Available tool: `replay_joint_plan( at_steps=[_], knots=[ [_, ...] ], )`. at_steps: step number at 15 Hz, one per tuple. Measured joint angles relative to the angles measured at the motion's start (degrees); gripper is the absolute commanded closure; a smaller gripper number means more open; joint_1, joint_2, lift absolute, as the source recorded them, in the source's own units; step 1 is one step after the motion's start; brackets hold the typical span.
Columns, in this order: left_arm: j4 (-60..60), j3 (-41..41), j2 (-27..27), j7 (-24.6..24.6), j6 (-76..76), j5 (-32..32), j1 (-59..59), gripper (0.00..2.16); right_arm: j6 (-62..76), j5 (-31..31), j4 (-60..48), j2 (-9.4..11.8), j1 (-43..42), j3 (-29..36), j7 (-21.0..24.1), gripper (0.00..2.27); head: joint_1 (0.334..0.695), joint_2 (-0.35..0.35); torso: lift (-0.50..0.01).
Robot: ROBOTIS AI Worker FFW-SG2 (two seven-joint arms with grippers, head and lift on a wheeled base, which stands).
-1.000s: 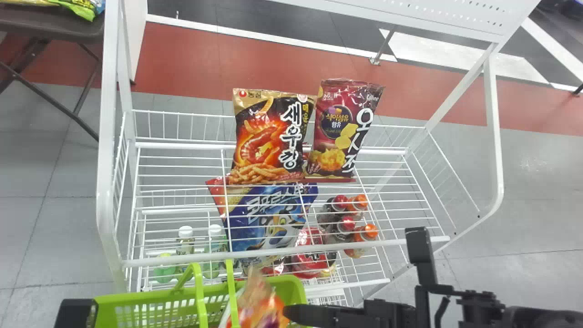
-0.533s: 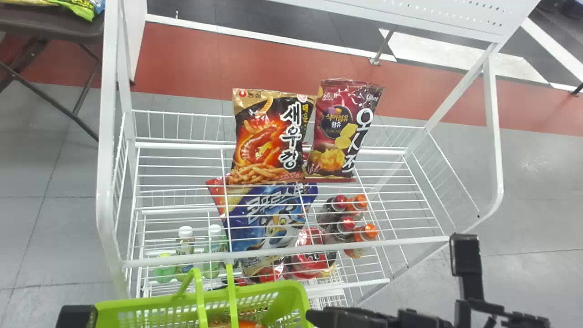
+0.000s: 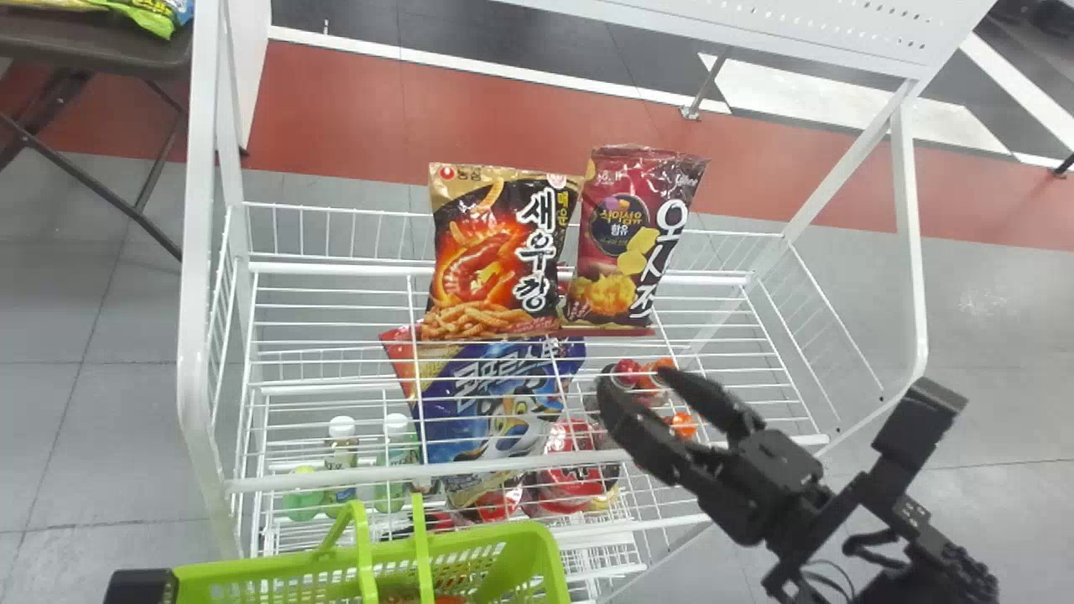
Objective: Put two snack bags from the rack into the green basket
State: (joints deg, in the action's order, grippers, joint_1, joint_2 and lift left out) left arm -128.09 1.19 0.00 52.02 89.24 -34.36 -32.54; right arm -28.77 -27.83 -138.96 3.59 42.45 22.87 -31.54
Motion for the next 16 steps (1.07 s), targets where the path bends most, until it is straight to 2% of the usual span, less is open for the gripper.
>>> replay_joint_plan(
  at_steps=[4,7,16],
  knots=[
    [1.0,-0.3,0.0,0.8,-0.5,0.0,-0.2,1.47,26.3,12.9,3.7,1.2,3.6,-13.0,10.4,0.09,0.695,-0.35,-0.006],
    [1.5,-0.8,0.0,1.2,-1.0,0.0,-0.4,1.47,31.0,17.3,4.1,1.0,5.9,-18.5,15.8,0.09,0.695,-0.35,-0.006],
    [1.8,-1.3,0.0,1.7,-1.4,-0.4,-0.8,1.47,26.9,17.1,2.5,0.3,7.3,-19.7,18.8,0.09,0.695,-0.35,-0.006]
  ],
)
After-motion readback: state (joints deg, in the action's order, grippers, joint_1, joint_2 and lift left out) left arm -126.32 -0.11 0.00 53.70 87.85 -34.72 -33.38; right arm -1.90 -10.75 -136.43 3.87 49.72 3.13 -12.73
